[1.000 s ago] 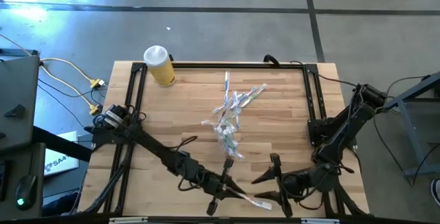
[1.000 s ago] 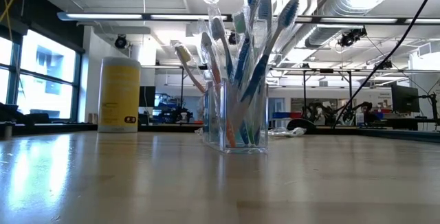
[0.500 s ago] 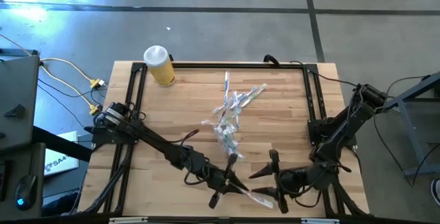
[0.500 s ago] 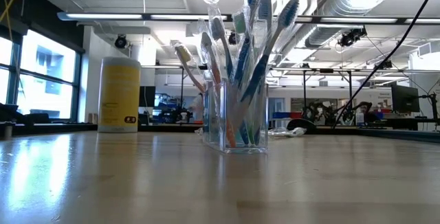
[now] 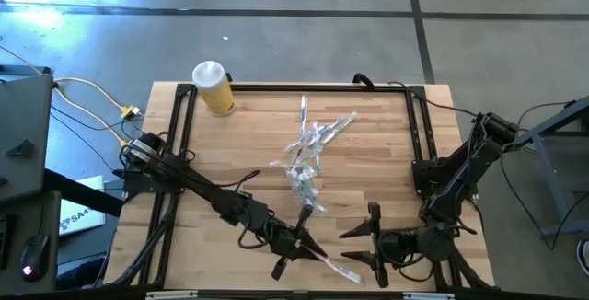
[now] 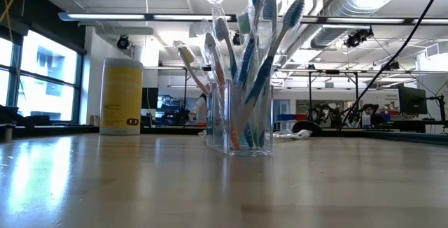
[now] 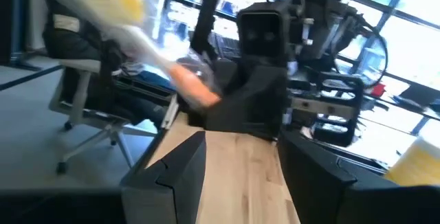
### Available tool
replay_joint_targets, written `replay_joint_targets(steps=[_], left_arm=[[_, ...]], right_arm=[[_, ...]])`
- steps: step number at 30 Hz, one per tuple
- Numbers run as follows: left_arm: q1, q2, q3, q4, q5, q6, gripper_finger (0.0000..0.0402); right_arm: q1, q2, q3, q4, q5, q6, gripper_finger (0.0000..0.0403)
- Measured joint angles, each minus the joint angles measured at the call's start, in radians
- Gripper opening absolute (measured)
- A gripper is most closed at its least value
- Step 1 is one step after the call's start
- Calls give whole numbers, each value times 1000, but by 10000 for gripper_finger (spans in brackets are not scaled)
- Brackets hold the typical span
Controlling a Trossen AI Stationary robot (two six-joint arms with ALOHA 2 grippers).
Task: Pick & Place toothbrushing station
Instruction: Put the orange toothbrush into the transparent organizer
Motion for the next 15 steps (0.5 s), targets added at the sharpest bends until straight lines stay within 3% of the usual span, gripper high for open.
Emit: replay_joint_targets(steps=[8, 15], left_arm=[[0, -2, 0, 6, -1, 30, 15], [0, -74, 0, -150, -30, 95, 15]], right_arm=[[-9, 0, 0, 1, -10, -2, 174], [-29, 0, 0, -4, -4, -30, 174]])
